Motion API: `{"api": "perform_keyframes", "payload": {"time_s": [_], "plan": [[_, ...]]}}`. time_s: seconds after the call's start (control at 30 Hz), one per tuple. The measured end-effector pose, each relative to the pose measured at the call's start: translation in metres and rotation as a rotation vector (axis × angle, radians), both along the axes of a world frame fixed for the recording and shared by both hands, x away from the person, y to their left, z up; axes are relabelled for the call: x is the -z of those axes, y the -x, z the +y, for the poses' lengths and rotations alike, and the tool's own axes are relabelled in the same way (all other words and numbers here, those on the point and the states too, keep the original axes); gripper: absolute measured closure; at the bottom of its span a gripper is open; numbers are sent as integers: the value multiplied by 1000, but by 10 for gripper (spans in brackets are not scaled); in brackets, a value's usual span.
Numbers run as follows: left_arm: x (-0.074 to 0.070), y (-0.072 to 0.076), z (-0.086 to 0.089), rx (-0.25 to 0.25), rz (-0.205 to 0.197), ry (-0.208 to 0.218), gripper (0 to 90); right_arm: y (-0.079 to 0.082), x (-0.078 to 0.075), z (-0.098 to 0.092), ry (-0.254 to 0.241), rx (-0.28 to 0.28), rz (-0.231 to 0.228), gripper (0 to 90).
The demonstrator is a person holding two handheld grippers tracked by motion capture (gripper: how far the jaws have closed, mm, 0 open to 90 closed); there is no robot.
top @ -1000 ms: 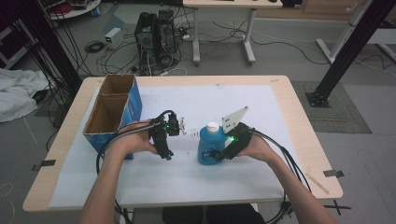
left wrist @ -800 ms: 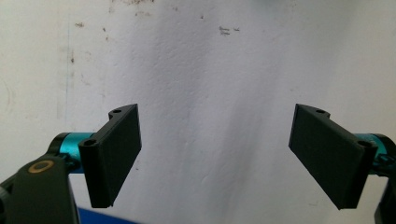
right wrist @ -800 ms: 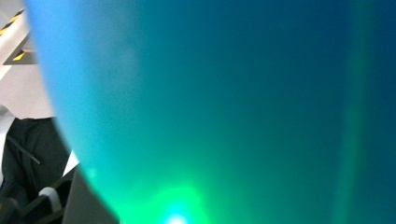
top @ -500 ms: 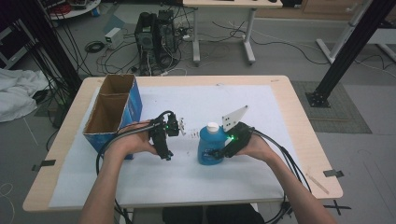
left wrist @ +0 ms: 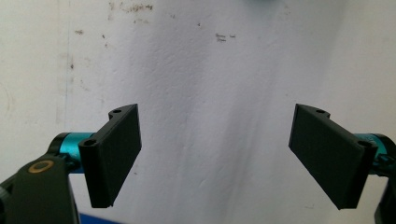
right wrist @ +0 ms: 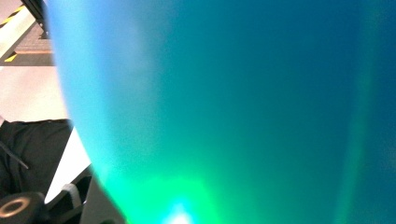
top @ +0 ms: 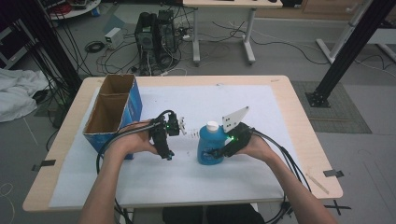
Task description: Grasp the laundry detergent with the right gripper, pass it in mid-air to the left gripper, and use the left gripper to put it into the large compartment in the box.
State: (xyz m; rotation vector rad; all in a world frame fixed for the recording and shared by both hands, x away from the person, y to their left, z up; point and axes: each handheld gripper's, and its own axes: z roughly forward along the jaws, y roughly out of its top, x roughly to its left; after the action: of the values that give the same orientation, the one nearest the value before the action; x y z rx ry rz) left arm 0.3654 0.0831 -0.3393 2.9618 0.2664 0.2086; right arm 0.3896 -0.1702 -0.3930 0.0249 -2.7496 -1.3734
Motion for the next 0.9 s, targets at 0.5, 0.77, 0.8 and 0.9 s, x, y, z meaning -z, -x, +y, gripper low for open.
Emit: {"api": "perform_keyframes", "payload": {"time_s": [0.5, 0.77, 0.8, 0.9], "plan": [[-47, -6, -1, 20, -19, 97, 171, -9, -11, -5, -5, -2, -19, 441], [-84, -11, -21, 63, -32, 173, 171, -17, -29, -8, -10, -8, -47, 441], [-88, -11, -24, 71, -36, 177, 171, -15, -31, -8, 11, 17, -27, 440], [-98, -12, -32, 67, -35, 202, 171, -20, -35, -7, -6, 0, -58, 440]]}}
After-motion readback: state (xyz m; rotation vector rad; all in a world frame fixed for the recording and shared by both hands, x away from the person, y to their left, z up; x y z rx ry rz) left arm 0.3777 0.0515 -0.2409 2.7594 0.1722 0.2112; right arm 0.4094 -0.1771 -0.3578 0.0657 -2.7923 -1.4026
